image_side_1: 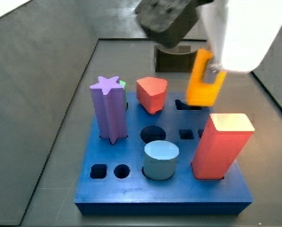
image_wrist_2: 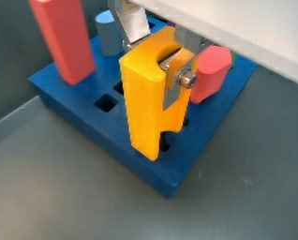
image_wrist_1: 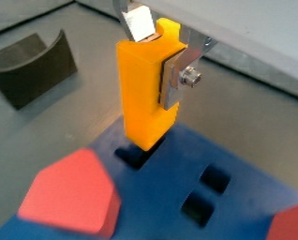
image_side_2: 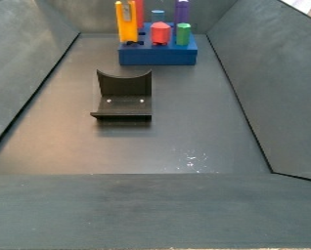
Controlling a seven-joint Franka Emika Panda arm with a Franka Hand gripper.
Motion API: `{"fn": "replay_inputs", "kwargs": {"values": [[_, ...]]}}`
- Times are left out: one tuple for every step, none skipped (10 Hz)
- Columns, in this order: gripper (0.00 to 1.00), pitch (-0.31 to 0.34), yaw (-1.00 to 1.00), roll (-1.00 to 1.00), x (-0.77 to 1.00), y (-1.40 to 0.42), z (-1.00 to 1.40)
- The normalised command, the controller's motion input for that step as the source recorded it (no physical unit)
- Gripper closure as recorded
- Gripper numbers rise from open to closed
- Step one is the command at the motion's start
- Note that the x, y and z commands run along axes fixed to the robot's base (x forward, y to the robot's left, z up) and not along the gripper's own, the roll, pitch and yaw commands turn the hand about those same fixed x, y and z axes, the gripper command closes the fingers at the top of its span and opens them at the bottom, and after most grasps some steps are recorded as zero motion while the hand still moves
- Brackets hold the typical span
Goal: Pick up the arch object. Move up. Place the arch object on the fixture. Regrasp the arch object. Rotate the arch object. Move to above the board. Insert the arch object.
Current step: Insert the arch object.
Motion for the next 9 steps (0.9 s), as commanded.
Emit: {"fn": "replay_inputs", "kwargs": {"values": [[1.0,-0.069,-0.04,0.0,-0.71,-0.04,-0.05],[1.0,-0.084,-0.05,-0.02,-0.54,-0.07,-0.02],[1.0,-0.003,0.0,0.0,-0.06,-0.11,-0.09],[1.0,0.04,-0.05,0.0,0.22,0.0,-0.19],[1.0,0.003,-0.04,-0.06,0.24,0.0,-0.31],[1.0,0.01,-0.09,-0.09,0.41,0.0,-0.35],[1.0,-0.006,-0.09,-0.09,0.11,0.03,-0.38],[1.0,-0.04,-0.04,-0.1,0.0,0.07,-0.37],[1.0,0.017,-0.04,-0.06,0.11,0.0,-0.39]]}}
